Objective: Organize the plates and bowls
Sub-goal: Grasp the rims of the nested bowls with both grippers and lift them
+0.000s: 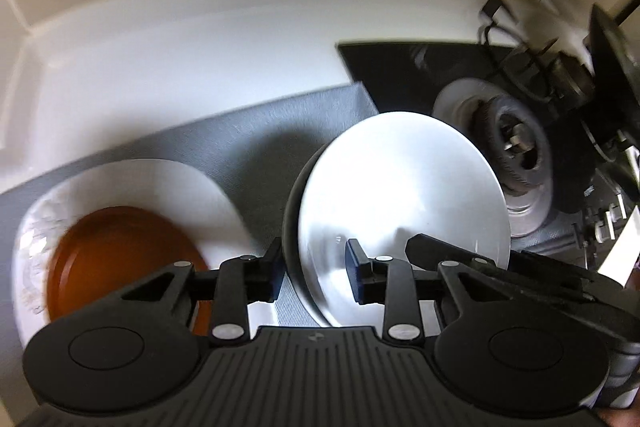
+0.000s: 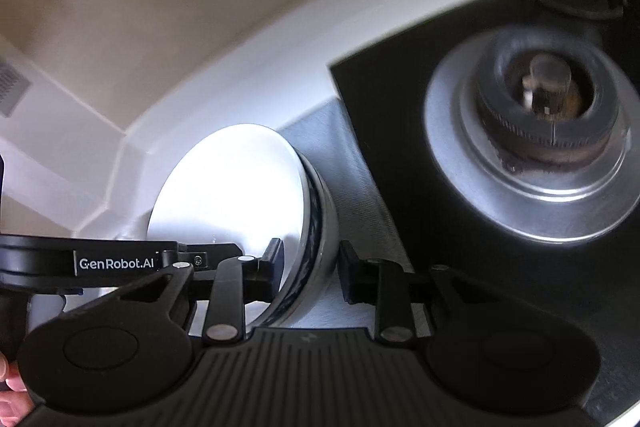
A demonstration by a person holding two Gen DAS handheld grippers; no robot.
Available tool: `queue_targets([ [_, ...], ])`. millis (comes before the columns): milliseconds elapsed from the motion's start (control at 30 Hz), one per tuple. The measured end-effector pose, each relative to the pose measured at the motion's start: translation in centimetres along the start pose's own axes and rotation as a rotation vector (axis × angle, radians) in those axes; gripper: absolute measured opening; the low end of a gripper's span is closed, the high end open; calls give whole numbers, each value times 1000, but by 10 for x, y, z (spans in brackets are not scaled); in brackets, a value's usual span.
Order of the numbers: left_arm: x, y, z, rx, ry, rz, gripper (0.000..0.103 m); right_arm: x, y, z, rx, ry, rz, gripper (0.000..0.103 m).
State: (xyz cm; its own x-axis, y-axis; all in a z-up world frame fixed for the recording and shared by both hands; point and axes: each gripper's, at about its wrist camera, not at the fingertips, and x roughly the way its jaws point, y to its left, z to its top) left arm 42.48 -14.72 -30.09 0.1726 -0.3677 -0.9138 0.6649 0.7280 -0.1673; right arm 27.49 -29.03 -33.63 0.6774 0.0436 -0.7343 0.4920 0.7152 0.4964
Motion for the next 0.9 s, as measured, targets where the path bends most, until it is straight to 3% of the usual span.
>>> queue_targets([
  [200,-68,28,-39,-95,-46,-4,34,-38,49,-10,-81,-23,79,31],
  [367,-116,60,-79,-191,-77,32,34,-50,97,-27,-153,8,172,31],
  [667,-193,124,-154,-406,-106,194,35,-42,201,-77,-352,154,305,31],
  [900,-247,154,-185,-497,-152,303,34,-38,260,-97,-420,261,435,31],
])
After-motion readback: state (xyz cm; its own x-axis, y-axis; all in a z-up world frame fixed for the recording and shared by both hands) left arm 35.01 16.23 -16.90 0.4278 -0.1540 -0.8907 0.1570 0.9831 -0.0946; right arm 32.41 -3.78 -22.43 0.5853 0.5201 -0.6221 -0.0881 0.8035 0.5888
